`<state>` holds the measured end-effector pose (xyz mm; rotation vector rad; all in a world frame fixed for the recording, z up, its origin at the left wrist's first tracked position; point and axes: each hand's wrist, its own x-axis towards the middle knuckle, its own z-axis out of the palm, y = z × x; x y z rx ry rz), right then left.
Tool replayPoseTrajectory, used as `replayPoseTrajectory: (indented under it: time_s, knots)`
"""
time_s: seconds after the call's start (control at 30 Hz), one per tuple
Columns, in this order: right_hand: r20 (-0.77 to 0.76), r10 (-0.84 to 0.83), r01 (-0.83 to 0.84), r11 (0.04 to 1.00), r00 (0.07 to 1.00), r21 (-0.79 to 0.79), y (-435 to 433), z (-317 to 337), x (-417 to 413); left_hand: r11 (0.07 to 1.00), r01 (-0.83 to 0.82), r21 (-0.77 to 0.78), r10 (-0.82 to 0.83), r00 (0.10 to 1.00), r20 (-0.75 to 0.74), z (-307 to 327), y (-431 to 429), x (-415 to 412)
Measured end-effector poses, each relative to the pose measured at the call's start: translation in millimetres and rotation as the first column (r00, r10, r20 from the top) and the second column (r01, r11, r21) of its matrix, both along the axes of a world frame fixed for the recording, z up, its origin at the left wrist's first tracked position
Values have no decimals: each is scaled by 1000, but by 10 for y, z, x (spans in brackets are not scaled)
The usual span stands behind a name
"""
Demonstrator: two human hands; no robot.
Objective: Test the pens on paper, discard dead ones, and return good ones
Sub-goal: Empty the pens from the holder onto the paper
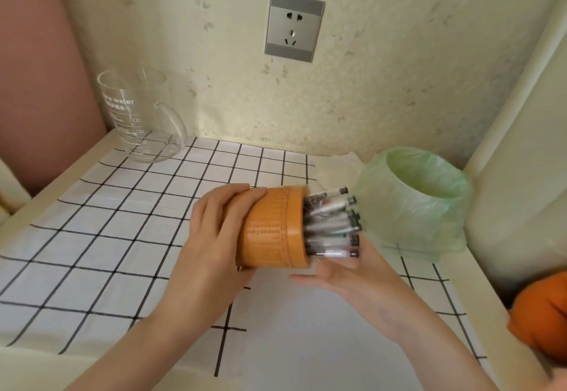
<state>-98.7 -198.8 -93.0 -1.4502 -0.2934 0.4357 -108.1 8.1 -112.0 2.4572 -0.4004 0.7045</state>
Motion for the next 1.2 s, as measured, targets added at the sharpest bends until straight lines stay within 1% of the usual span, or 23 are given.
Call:
replayPoseTrajectory:
  time_s: [0.07,0.13,0.23,0.33,0.4,0.43,0.47,0.5,0.53,0.6,0.67,0.7,0.73,0.77,0.8,0.87,0.97,1.03,1.1,1.2]
  knots:
    - [13,33,-34,997,999,68,44,17,-21,997,-23,74,22,1000,16,20,-12,-18]
    - [-14,19,-16,987,1000,158,73,-4,-18,994,-24,106,24,1000,3,26,-24,-21]
    - [-124,-59,86,972,990,218,113,-63,-10,992,20,128,-18,1000,-16,-8,-12,7]
    - [-259,-159,224,944,953,243,141,-131,-5,986,93,140,-83,994,-75,-62,19,45]
    - [-294,-197,274,928,935,250,143,-159,-6,975,156,160,-146,987,-70,-71,54,52]
    - [-299,-211,292,921,931,257,140,-170,-8,971,194,138,-186,980,-68,-54,67,41]
    - [-297,-221,302,915,929,266,137,-180,-6,971,229,67,-224,972,-76,-12,67,20]
    - [-289,-227,307,912,930,272,139,-186,-5,967,248,-61,-254,962,-101,45,60,-13]
    - [-280,-226,304,911,933,278,145,-183,-6,946,239,-219,-271,953,-134,92,55,-42]
    - [-268,-204,281,915,941,289,169,-166,-1,863,132,-487,-241,956,-167,147,59,-70]
    - [-239,-155,226,924,959,309,205,-141,7,760,6,-649,-213,947,-241,176,73,-72]
    - [-225,-141,209,925,964,318,225,-135,13,703,-66,-708,-234,919,-318,193,84,-71]
    - [-219,-133,200,924,967,326,239,-132,18,649,-125,-750,-285,875,-392,206,100,-73]
    - [-216,-131,199,922,968,331,247,-131,27,613,-151,-775,-349,828,-438,190,125,-59]
    - [-204,-125,189,923,971,335,243,-138,35,596,-155,-788,-408,787,-463,173,152,-38]
    - [-164,-99,148,935,982,322,244,-156,29,568,-185,-802,-470,727,-501,162,221,5]
    - [-156,-62,108,946,986,306,226,-170,7,485,-203,-851,-556,680,-479,165,279,30]
    - [-186,-62,119,942,980,312,196,-160,21,474,-185,-861,-594,654,-468,185,256,-4]
    - [-226,-69,135,946,972,293,161,-135,46,478,-185,-859,-572,677,-464,201,212,-34]
    - [-264,-147,198,963,953,182,90,-133,99,519,-184,-835,-436,783,-444,194,169,-13]
